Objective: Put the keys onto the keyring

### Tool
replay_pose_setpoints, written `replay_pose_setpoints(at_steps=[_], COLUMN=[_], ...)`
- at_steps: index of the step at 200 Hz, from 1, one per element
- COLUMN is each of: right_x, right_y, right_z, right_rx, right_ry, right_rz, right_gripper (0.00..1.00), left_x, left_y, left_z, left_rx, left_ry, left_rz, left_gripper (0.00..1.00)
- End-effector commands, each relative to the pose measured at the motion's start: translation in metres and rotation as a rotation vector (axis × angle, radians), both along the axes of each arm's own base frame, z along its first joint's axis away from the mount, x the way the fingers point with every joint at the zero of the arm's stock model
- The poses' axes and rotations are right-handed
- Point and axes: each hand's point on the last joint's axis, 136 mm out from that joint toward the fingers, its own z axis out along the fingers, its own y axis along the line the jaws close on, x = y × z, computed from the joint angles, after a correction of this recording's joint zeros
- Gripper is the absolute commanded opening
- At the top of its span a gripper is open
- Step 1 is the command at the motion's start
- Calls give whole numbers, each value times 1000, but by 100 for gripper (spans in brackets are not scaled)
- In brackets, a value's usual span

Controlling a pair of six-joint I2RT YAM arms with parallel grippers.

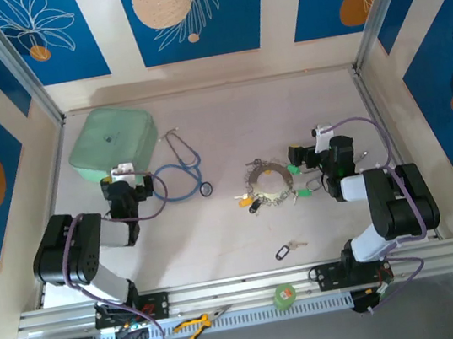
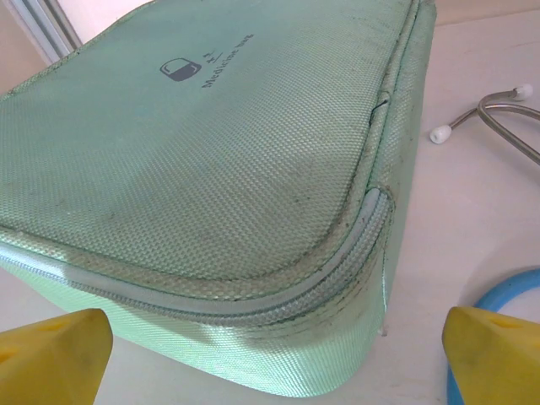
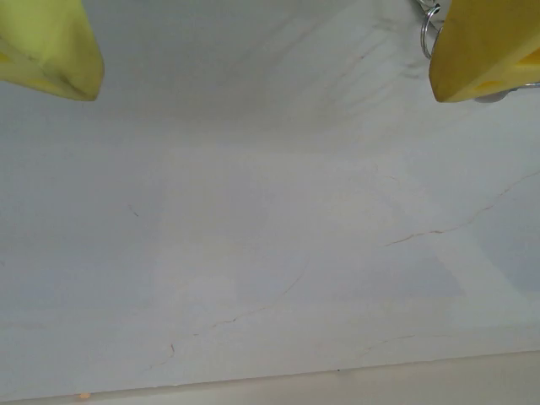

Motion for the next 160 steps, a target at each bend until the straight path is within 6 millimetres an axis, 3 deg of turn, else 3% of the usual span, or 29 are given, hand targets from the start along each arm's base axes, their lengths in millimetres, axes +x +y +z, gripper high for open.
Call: replay_pose_setpoints(at_steps=[1,160], right_x=[6,4], right_y=[-1,-1], right_z=[7,9], right_rx=[-7,14], right_ry=[-20,-25], right_rz=[-7,3], right_gripper=[99,99], left_x=[4,6], left_y=[-4,4], left_z=[11,10], left_rx=[-5,-45], left_ry=[-37,-28], left_rz=[-14,0], left_gripper=[100,100])
